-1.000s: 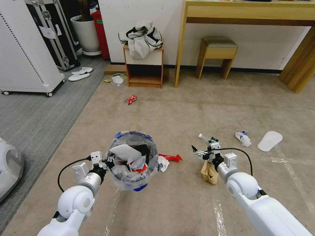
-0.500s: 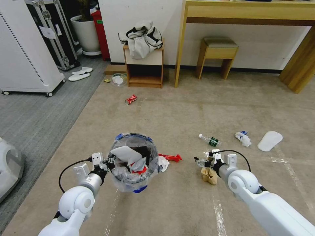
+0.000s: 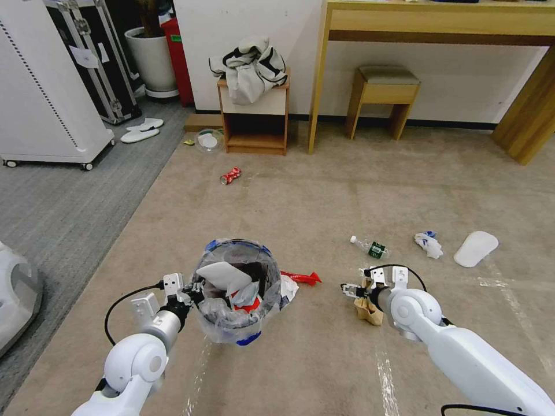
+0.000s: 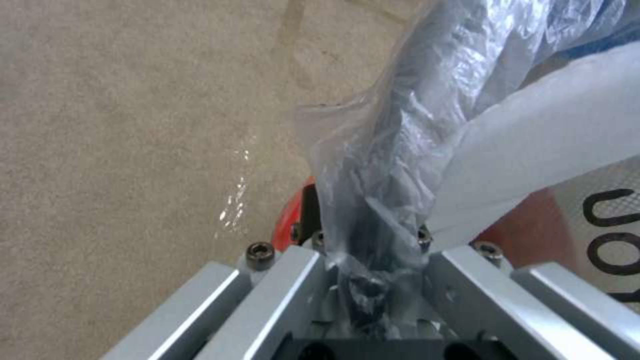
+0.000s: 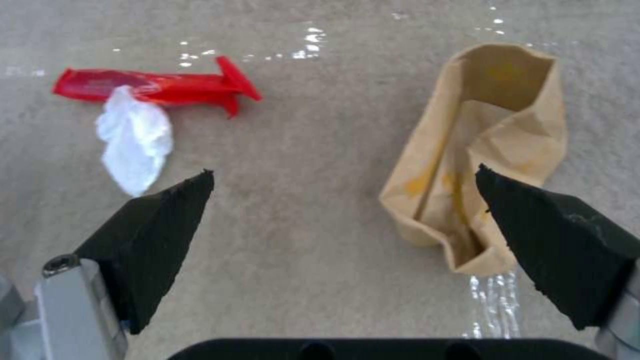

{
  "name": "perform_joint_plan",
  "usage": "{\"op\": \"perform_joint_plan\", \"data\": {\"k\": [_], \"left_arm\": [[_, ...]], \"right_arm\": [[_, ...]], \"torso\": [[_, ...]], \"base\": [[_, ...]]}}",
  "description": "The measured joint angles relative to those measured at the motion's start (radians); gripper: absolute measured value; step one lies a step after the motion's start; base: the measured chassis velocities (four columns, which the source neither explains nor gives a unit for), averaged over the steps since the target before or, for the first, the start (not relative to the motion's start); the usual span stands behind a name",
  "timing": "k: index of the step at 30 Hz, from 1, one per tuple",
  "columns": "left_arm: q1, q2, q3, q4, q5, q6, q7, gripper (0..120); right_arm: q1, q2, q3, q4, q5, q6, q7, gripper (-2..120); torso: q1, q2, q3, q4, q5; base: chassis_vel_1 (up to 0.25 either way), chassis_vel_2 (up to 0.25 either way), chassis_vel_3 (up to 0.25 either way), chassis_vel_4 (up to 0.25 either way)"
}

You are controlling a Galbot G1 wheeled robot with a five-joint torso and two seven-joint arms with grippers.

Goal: Pick up the trash bin and place the garbage on the floor into it.

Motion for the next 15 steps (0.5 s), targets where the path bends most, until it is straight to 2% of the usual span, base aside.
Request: {"op": "perform_joint_plan", "data": {"k": [9,15], "left_arm": [[-0.006,0.002,0.008,0.005,0.0,-0.001,0.002,1],[-0.008,0.005,0.009,0.013,-0.002,-0.002,0.006,1]], "right_arm": [[0.004,0.007,0.02,-0.053,-0.014,0.005,0.016,100],[0.039,0.051,0.008,-0.133,0.002,0.009,0.026,100]], "torso": [[0.0,0.0,0.0,-0.0002,-0.0001],[0.0,0.0,0.0,0.0,-0.0001]], "base": [[0.0,0.0,0.0,0.0],[0.0,0.0,0.0,0.0]]}}
